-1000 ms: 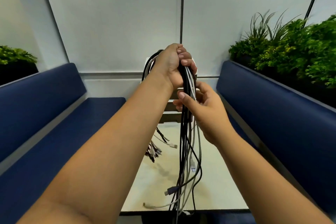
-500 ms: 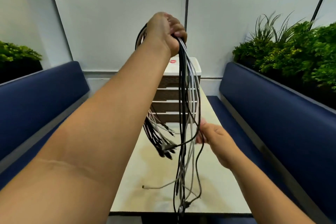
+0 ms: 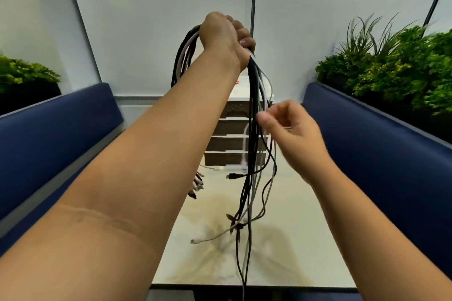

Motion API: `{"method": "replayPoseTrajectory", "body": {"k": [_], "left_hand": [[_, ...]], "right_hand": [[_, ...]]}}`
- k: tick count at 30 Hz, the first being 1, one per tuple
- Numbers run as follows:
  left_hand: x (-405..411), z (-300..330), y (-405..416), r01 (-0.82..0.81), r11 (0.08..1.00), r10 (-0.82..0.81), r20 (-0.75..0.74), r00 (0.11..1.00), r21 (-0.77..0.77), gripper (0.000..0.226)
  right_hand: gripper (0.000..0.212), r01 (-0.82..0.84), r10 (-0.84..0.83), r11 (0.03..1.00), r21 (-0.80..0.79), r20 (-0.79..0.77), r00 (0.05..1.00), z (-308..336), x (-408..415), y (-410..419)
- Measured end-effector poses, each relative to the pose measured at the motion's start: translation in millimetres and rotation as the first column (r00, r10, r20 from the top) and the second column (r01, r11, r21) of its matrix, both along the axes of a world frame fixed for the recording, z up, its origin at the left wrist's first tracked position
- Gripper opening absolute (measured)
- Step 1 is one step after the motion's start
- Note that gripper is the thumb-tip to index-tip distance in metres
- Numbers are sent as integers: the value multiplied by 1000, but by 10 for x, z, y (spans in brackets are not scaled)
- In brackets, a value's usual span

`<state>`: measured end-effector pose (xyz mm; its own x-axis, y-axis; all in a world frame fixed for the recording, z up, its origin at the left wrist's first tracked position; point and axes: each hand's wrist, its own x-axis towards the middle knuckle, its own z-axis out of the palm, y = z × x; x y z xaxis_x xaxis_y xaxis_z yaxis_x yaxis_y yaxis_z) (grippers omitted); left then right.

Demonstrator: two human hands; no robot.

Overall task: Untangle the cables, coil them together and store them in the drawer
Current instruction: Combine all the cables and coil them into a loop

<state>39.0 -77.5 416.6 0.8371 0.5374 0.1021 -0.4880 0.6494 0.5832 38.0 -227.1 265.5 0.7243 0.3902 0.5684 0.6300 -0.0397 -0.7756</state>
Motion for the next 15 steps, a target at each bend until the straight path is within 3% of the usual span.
{"method": "replayPoseTrajectory", "body": {"k": [2, 7, 12, 15], "left_hand": [[-6, 28, -9, -36, 999, 36, 1, 999, 6, 32], [-21, 28, 113, -77, 996, 77, -8, 997, -33, 33], [6, -60, 181, -74, 995, 70, -57, 996, -70, 31], [-19, -91, 132, -75, 993, 70, -63, 996, -94, 30]], "right_hand": [[25, -25, 26, 995, -100, 8, 1000, -13, -44, 157], [27, -93, 89, 995, -27, -110, 990, -395, 80, 161], [35, -138, 107, 978, -154, -194, 975, -830, 108, -30], [43, -166, 118, 978, -125, -326, 938, -1059, 114, -138]]}}
